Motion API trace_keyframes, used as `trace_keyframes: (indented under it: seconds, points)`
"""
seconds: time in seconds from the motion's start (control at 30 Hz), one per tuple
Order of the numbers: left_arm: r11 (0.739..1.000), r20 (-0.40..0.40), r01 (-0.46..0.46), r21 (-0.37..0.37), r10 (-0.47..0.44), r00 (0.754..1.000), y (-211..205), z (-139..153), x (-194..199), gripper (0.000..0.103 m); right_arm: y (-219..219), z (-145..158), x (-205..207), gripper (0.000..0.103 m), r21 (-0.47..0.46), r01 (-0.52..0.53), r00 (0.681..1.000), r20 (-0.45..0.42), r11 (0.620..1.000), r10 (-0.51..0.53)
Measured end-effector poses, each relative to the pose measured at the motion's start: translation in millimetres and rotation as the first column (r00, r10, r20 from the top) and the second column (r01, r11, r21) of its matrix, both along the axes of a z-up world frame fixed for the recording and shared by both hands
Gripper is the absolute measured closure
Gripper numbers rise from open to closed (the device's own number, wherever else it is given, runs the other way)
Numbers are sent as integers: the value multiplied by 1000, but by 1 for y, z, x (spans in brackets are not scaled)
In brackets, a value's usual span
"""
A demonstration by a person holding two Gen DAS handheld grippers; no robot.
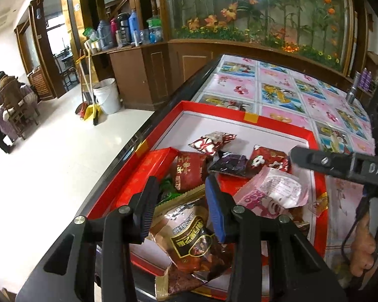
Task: Organize snacks
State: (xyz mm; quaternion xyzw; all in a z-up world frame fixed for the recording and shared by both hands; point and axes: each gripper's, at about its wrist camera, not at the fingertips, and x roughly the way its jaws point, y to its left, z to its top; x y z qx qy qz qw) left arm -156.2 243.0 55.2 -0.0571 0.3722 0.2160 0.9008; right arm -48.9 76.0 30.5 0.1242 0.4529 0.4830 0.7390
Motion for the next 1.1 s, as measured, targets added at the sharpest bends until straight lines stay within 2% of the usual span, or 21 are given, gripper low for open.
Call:
trace_keyframes:
  seconds: [0.07, 0.23, 0.3, 0.4, 0.5, 0.7, 0.9, 1.1]
  points:
    - [1000, -2, -11, -8, 11, 1000, 2, -1, -1, 64, -5, 2, 2, 58, 0, 28, 999, 18, 1000, -28]
    - [999, 17, -48, 11, 48, 999, 3, 3, -8, 42, -13, 8, 3, 50, -29, 102, 991, 94, 994, -99]
    - [997, 35, -61, 38, 60, 998, 1, 7, -13, 37, -14, 9, 4, 50, -38, 114, 987, 115, 993, -109]
    - [993, 51, -82, 79, 79, 996, 0, 11, -20, 22, -13, 12, -2, 46, -59, 128, 979, 169, 990, -116]
    - [990, 75, -103, 94, 96, 993, 1, 16, -27, 20, -12, 16, -9, 43, -69, 134, 967, 225, 989, -115]
    - [980, 63, -151, 127, 144, 988, 5, 18, -30, 19, -16, 28, -33, 41, -56, 152, 933, 339, 987, -124]
    - [945, 63, -219, 242, 210, 976, 4, 18, -36, 18, -26, 39, -71, 37, -32, 154, 890, 438, 988, -124]
    - [955, 94, -211, 208, 195, 976, 3, 25, -44, 18, -37, 41, -99, 34, 4, 124, 901, 418, 992, -114]
